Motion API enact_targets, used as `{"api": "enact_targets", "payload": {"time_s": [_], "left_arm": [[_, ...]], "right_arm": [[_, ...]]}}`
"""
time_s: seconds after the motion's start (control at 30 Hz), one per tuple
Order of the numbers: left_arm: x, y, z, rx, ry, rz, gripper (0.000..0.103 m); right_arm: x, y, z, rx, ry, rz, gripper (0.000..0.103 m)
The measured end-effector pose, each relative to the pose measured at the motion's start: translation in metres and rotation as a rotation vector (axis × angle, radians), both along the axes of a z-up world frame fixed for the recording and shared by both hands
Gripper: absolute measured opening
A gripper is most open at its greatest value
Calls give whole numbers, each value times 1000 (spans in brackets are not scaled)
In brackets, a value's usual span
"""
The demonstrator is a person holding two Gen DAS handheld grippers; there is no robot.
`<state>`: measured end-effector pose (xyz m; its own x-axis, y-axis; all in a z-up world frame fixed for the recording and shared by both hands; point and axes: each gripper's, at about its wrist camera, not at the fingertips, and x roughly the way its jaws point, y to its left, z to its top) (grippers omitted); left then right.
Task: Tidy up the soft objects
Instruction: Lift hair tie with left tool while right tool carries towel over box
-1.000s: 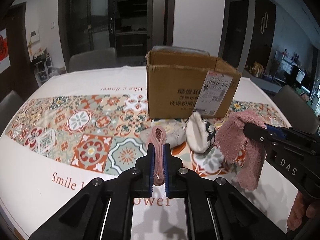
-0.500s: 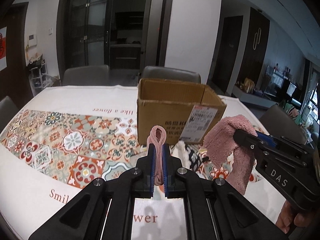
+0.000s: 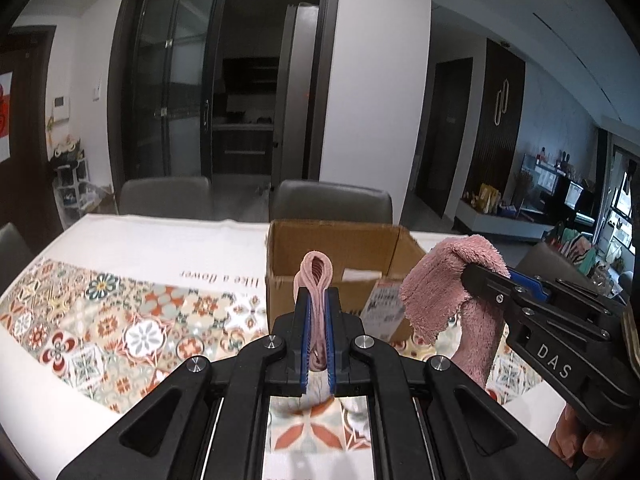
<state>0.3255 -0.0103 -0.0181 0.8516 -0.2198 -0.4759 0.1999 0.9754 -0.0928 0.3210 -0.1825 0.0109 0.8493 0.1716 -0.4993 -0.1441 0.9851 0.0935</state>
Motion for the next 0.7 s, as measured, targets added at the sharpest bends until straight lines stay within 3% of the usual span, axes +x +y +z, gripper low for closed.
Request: {"api": "enact_targets", "payload": {"time_s": [0.7], "left_arm": [[60, -6, 32, 17, -127, -21, 8]], "right_arm": [[47, -11, 38, 32, -108, -27, 16]]}}
